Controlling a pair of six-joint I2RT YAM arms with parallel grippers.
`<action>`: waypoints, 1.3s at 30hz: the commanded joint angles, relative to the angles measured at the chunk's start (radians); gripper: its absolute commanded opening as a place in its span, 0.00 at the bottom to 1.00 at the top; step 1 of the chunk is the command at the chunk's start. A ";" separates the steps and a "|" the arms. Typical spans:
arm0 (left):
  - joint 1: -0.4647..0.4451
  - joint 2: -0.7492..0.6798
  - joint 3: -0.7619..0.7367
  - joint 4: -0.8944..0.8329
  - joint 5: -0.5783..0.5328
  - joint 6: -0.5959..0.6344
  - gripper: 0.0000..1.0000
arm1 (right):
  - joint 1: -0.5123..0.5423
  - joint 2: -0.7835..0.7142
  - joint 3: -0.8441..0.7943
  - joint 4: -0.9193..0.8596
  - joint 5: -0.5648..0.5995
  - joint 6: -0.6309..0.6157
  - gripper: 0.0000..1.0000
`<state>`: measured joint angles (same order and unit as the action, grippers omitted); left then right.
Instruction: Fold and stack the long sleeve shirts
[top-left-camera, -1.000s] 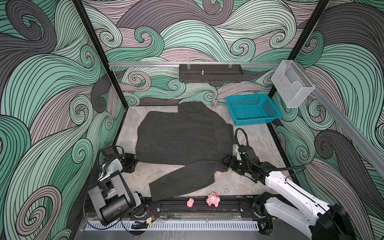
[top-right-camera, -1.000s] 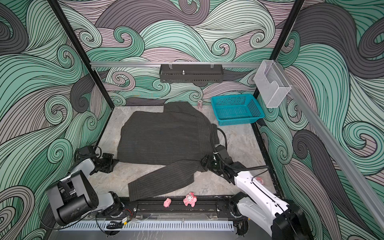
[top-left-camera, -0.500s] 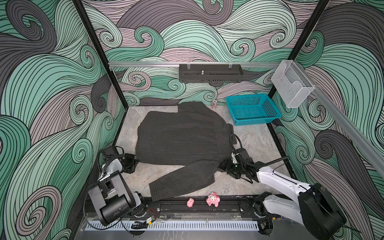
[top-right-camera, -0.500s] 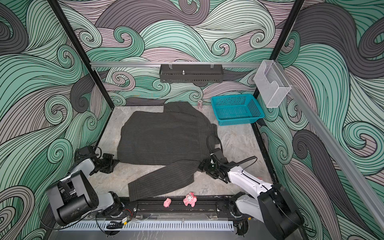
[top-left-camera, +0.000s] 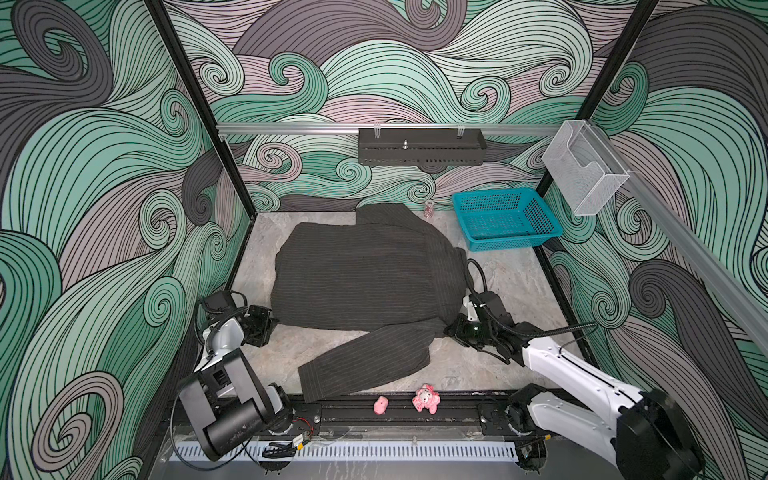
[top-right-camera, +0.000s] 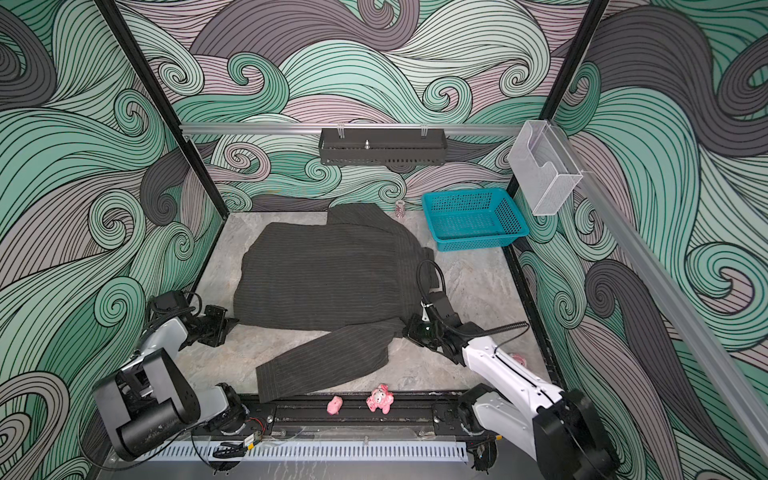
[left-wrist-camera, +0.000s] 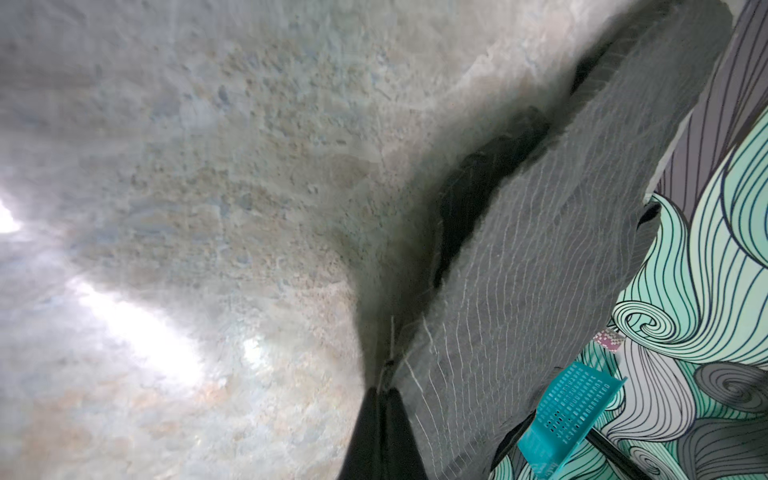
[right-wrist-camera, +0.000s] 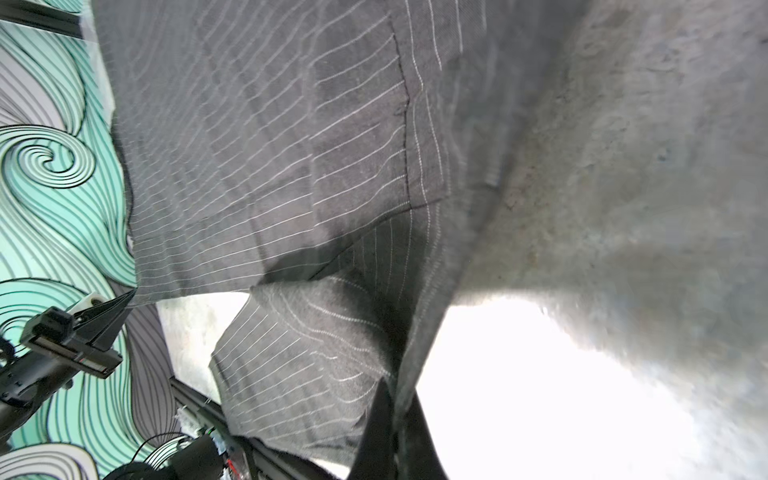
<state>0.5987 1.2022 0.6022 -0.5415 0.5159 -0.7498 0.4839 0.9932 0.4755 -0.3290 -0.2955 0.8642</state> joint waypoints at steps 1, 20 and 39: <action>0.011 -0.063 0.037 -0.124 -0.020 0.072 0.00 | -0.001 -0.087 0.041 -0.168 -0.013 -0.011 0.00; 0.002 -0.061 0.204 -0.080 0.034 -0.030 0.00 | -0.036 0.028 0.343 -0.247 -0.023 -0.067 0.00; -0.198 0.447 0.496 0.028 -0.093 -0.109 0.00 | -0.241 0.484 0.483 0.001 -0.162 -0.050 0.00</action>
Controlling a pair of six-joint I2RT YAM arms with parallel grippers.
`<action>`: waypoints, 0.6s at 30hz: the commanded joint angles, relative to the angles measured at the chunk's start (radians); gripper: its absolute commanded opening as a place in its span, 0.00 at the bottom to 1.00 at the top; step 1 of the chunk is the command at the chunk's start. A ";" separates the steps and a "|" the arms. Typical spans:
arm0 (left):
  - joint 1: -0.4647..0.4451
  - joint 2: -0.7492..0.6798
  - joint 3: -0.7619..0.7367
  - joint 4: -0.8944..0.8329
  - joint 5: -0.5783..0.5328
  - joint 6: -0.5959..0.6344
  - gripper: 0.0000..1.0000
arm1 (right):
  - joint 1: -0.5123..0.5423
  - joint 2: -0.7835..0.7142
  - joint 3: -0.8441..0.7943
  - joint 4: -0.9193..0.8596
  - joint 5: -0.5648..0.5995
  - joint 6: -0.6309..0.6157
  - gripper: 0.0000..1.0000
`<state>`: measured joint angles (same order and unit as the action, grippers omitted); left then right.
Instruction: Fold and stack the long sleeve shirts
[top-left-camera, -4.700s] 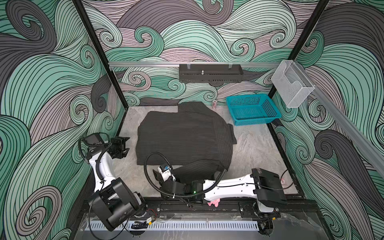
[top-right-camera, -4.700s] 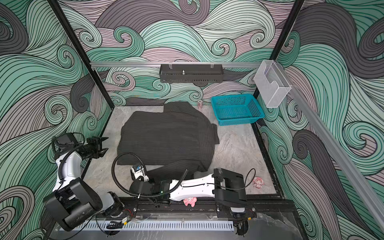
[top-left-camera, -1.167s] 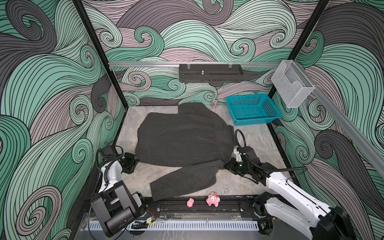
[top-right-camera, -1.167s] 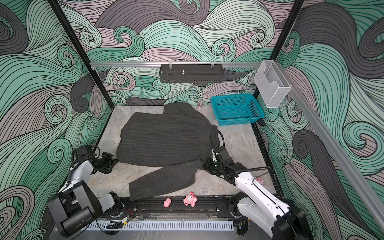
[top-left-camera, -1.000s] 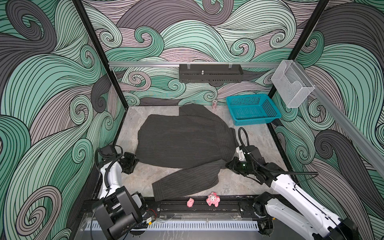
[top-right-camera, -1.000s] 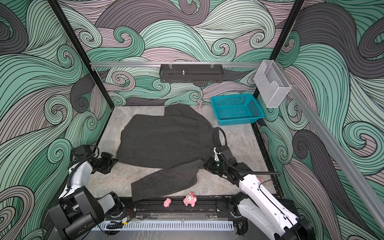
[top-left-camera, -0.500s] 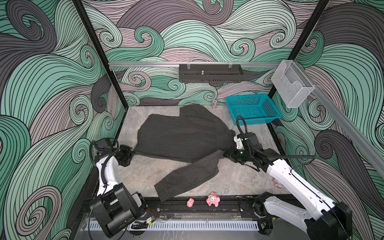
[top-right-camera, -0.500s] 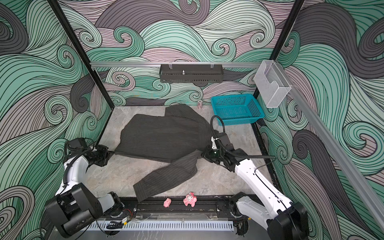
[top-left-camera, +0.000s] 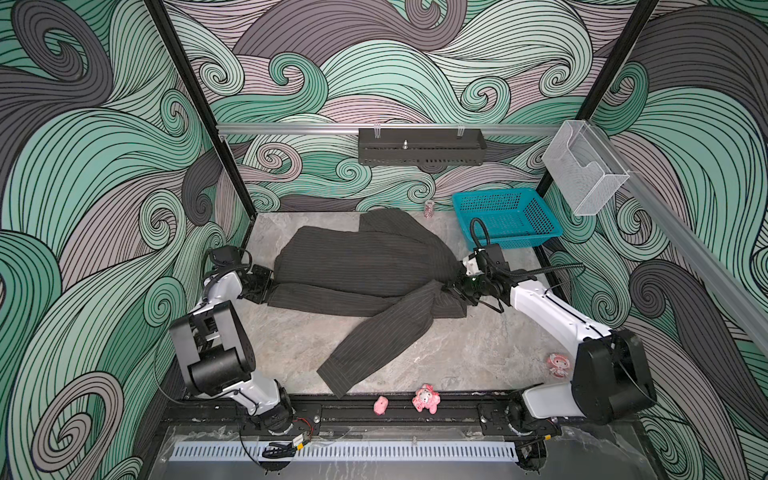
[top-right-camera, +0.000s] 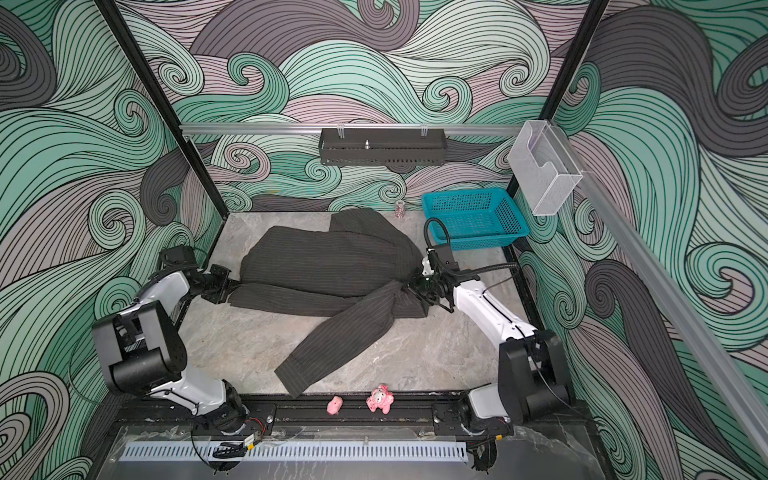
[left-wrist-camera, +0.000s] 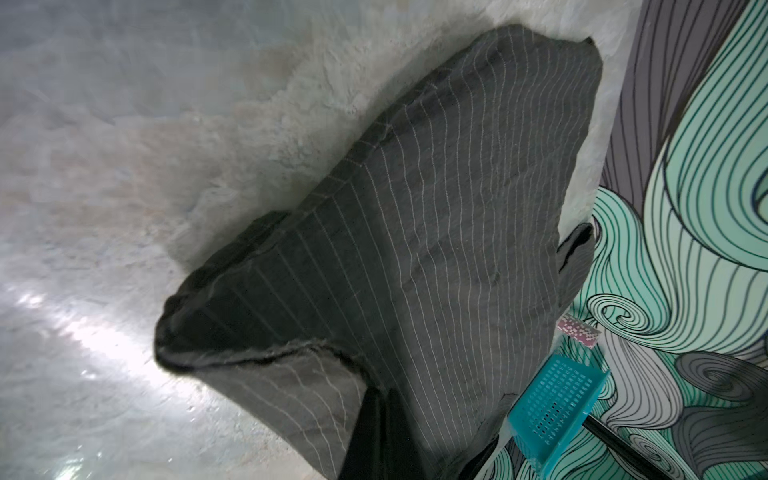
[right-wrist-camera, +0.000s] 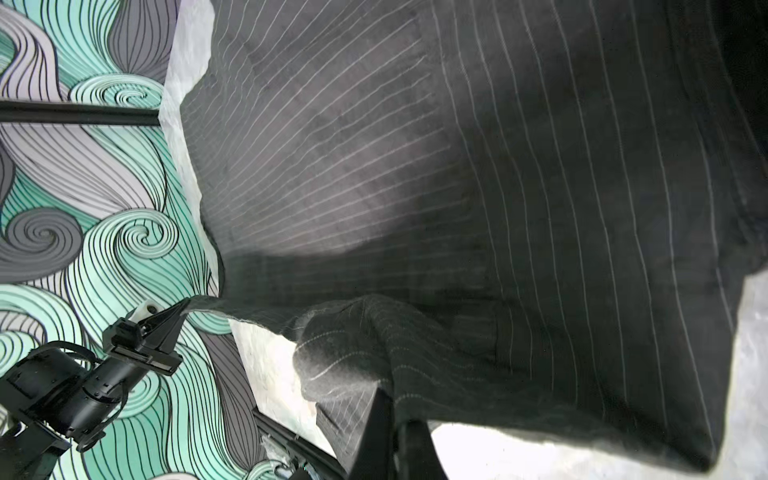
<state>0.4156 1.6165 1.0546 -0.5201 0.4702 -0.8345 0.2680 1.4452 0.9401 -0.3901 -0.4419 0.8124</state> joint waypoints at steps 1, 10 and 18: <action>-0.017 0.045 0.049 0.007 -0.061 -0.028 0.00 | -0.036 0.051 0.018 0.074 -0.018 0.004 0.00; -0.047 0.143 0.091 -0.023 -0.163 -0.018 0.00 | -0.072 0.204 0.027 0.162 -0.012 0.013 0.00; -0.058 0.183 0.116 -0.033 -0.200 -0.020 0.12 | -0.081 0.286 0.050 0.180 0.005 -0.004 0.00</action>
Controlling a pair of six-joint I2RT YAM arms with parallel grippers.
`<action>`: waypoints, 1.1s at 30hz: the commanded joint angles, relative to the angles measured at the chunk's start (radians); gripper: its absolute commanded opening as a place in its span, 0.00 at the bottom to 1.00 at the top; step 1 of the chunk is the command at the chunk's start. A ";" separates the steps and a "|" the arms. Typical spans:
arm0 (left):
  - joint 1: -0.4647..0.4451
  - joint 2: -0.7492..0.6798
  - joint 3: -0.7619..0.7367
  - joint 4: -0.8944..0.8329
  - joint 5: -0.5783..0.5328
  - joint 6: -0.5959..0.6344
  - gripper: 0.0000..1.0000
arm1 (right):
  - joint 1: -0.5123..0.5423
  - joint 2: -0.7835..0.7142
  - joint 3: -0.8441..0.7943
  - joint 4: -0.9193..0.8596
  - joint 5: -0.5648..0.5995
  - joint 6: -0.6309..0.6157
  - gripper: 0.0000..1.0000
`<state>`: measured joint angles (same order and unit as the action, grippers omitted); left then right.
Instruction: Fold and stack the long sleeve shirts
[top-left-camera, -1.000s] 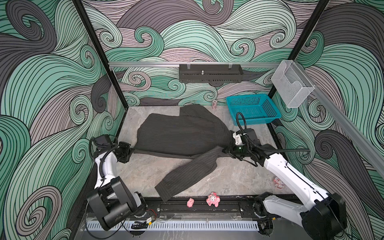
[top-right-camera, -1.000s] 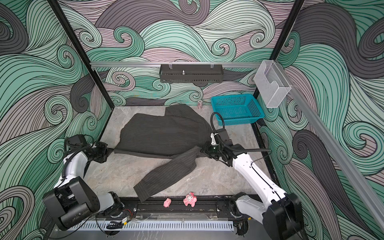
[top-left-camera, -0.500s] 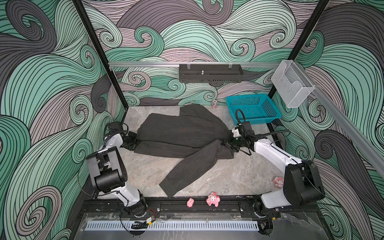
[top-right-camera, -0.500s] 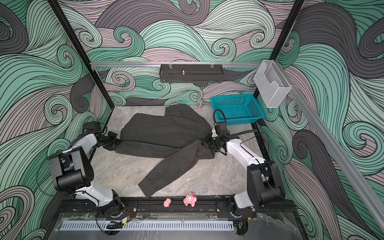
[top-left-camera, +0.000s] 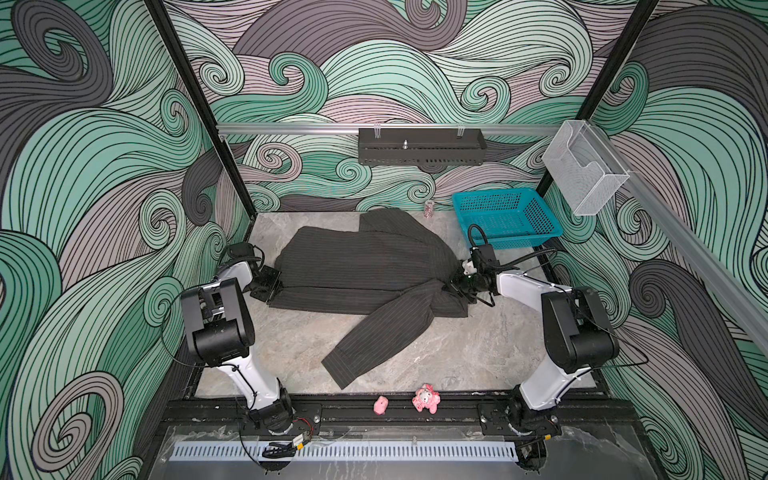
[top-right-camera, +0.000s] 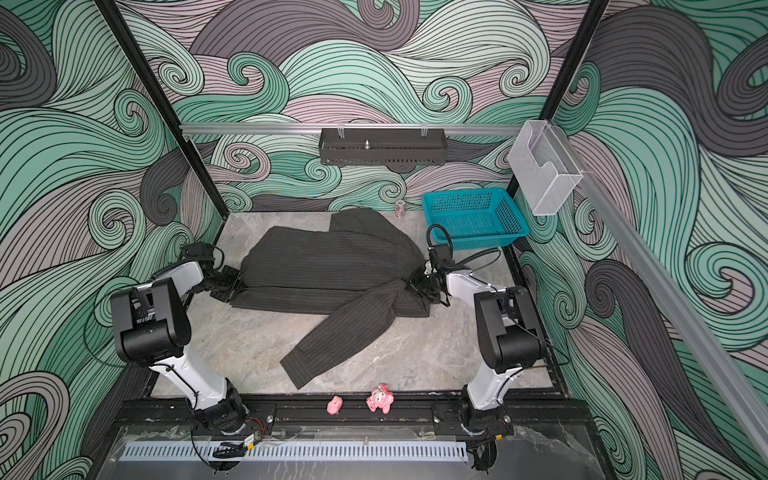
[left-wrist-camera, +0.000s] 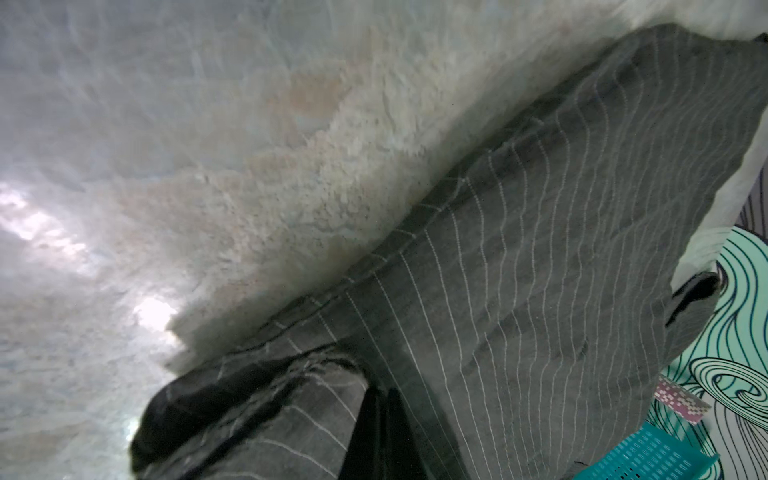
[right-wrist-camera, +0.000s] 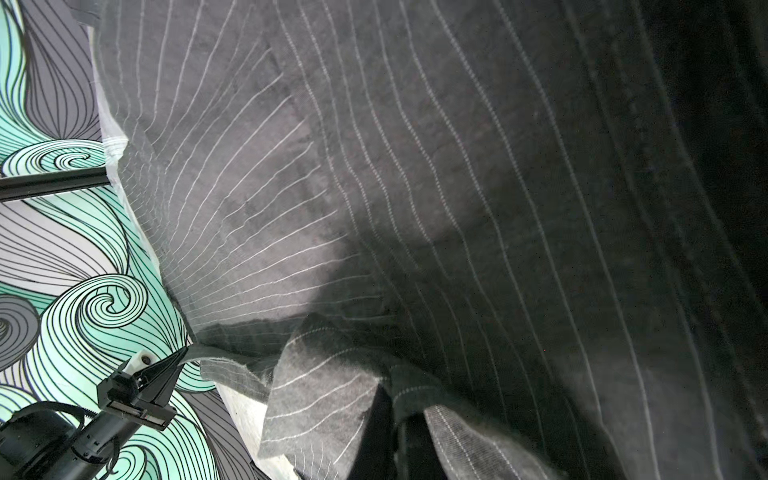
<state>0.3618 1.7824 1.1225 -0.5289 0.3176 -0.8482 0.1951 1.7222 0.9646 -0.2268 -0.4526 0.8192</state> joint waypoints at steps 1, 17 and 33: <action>-0.004 0.019 0.049 -0.024 -0.046 -0.006 0.18 | -0.008 0.008 0.022 0.016 0.018 -0.012 0.00; -0.069 -0.150 0.035 -0.068 0.058 0.043 0.50 | -0.003 -0.177 -0.020 -0.117 0.058 -0.106 0.52; -0.108 0.040 -0.106 -0.011 0.079 0.022 0.21 | 0.029 -0.015 -0.082 -0.065 0.041 -0.068 0.23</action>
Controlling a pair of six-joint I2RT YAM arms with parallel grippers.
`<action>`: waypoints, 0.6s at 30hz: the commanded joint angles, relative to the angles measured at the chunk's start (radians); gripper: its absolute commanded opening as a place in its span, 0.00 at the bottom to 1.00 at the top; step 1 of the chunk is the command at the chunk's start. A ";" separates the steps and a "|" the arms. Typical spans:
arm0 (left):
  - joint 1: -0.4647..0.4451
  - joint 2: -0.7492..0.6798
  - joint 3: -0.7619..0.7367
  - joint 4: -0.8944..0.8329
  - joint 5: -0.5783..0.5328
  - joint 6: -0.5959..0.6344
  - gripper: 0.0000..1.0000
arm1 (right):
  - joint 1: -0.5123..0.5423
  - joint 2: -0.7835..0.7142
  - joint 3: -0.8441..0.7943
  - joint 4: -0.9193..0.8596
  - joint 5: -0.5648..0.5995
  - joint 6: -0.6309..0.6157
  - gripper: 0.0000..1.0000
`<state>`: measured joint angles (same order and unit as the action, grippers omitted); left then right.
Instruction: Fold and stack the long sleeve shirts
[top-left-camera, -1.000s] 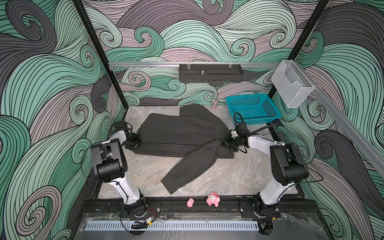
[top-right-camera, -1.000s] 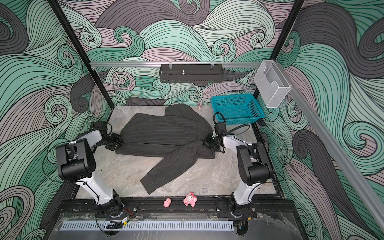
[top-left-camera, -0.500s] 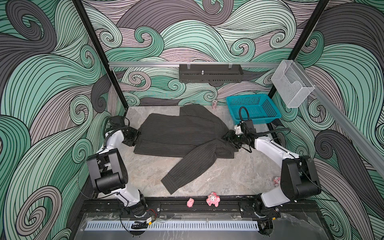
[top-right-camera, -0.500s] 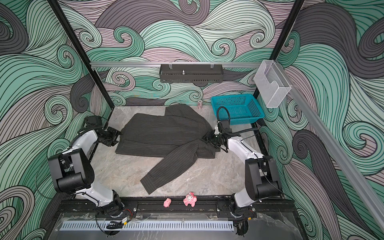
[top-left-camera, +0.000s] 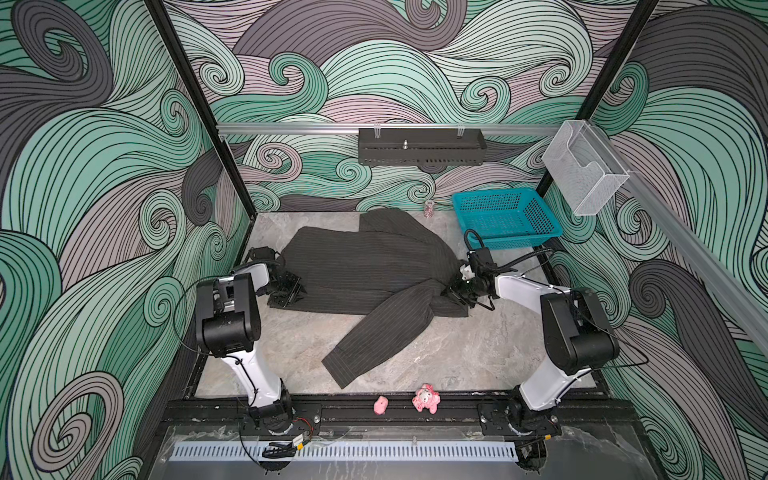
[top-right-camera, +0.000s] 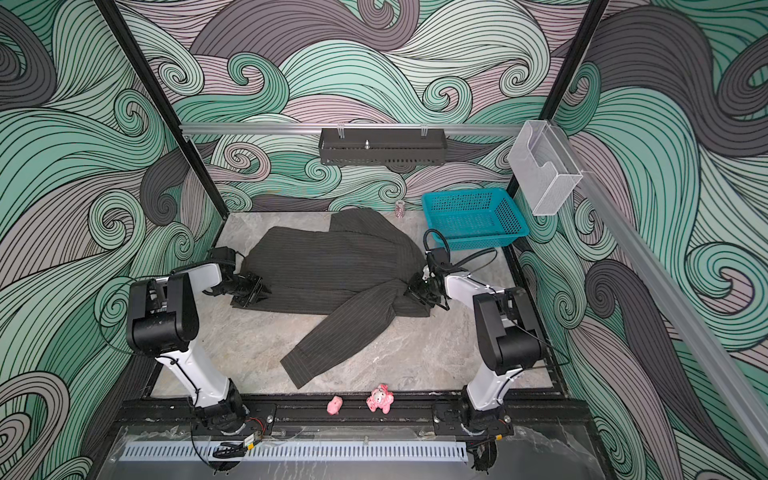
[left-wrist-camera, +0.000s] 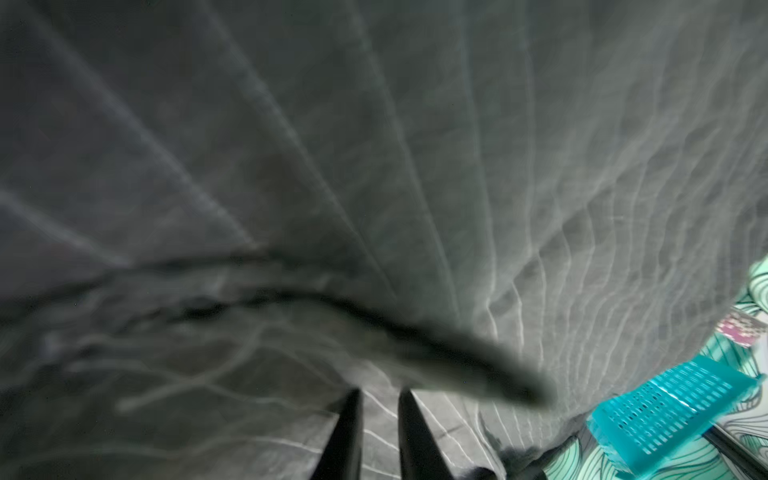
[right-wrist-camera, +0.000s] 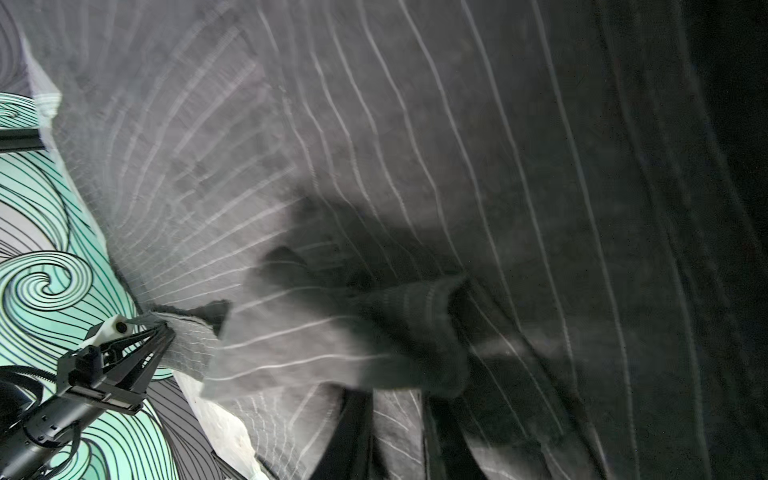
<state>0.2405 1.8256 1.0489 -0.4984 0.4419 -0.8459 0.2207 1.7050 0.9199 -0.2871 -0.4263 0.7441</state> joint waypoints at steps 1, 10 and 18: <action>0.020 -0.010 -0.054 -0.043 -0.053 0.026 0.21 | 0.003 -0.001 -0.053 -0.010 0.020 0.005 0.23; 0.050 -0.189 -0.228 -0.093 -0.064 0.090 0.23 | 0.004 -0.105 -0.166 -0.120 0.065 -0.049 0.24; 0.064 -0.469 -0.170 -0.271 -0.009 0.212 0.54 | 0.003 -0.253 -0.199 -0.212 0.072 -0.082 0.25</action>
<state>0.3054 1.4513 0.8150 -0.6666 0.4168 -0.7067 0.2207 1.5002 0.7177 -0.4343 -0.3756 0.6876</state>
